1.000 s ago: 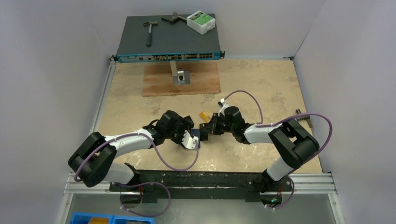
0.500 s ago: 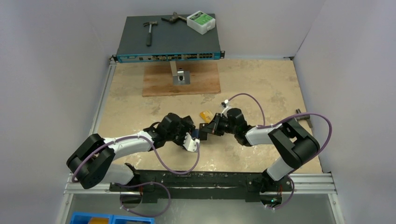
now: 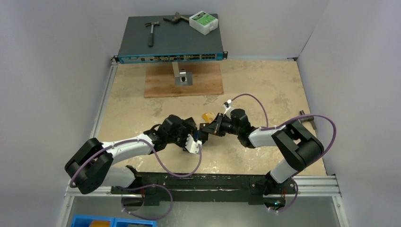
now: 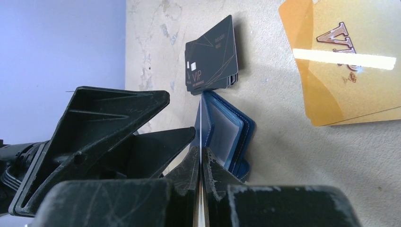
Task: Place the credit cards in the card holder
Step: Open the card holder at the center of the board.
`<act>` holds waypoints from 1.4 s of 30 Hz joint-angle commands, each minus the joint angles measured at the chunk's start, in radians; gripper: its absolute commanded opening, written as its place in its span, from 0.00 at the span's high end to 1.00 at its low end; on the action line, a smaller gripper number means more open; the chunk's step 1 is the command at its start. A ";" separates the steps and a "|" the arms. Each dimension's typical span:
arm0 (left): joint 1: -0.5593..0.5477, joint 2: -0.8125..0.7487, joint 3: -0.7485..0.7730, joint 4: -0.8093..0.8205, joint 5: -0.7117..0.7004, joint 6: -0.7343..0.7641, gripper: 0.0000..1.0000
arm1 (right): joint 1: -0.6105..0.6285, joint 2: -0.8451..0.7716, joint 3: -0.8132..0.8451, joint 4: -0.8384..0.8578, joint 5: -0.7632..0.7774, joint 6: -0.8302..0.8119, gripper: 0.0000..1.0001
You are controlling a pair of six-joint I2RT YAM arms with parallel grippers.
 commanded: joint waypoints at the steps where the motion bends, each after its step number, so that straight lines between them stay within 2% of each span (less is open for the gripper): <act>1: -0.006 -0.043 0.017 0.007 0.005 -0.023 0.34 | -0.001 -0.007 0.034 0.054 -0.029 0.004 1.00; 5: -0.005 -0.061 0.059 -0.028 -0.006 -0.038 0.34 | -0.001 0.011 0.073 0.050 -0.032 0.005 1.00; 9: -0.001 -0.090 0.158 -0.171 -0.040 -0.137 0.34 | 0.000 0.024 0.104 0.043 -0.042 0.002 1.00; 16: 0.064 -0.029 0.460 -0.611 -0.135 -0.631 0.32 | 0.009 0.031 0.120 0.020 -0.042 -0.018 1.00; 19: 0.085 0.043 0.554 -0.800 -0.168 -0.874 0.24 | 0.010 0.005 0.122 -0.085 0.005 -0.078 1.00; 21: 0.116 0.114 0.620 -0.911 -0.140 -1.003 0.18 | 0.010 0.000 0.093 -0.098 0.012 -0.087 1.00; 23: 0.167 0.182 0.671 -0.980 -0.057 -1.105 0.18 | 0.009 0.000 0.060 -0.088 0.006 -0.089 1.00; 27: 0.211 0.258 0.717 -0.996 0.061 -1.226 0.23 | 0.009 0.017 0.040 -0.112 -0.059 -0.121 1.00; 29: 0.215 0.268 0.702 -0.970 0.119 -1.271 0.30 | 0.009 0.013 0.031 -0.129 -0.080 -0.139 1.00; 34: 0.216 0.304 0.635 -0.900 0.201 -1.350 0.37 | 0.009 -0.014 0.004 -0.185 -0.083 -0.171 1.00; 42: 0.217 0.342 0.587 -0.801 0.194 -1.366 0.41 | 0.008 0.010 -0.013 -0.161 -0.092 -0.161 1.00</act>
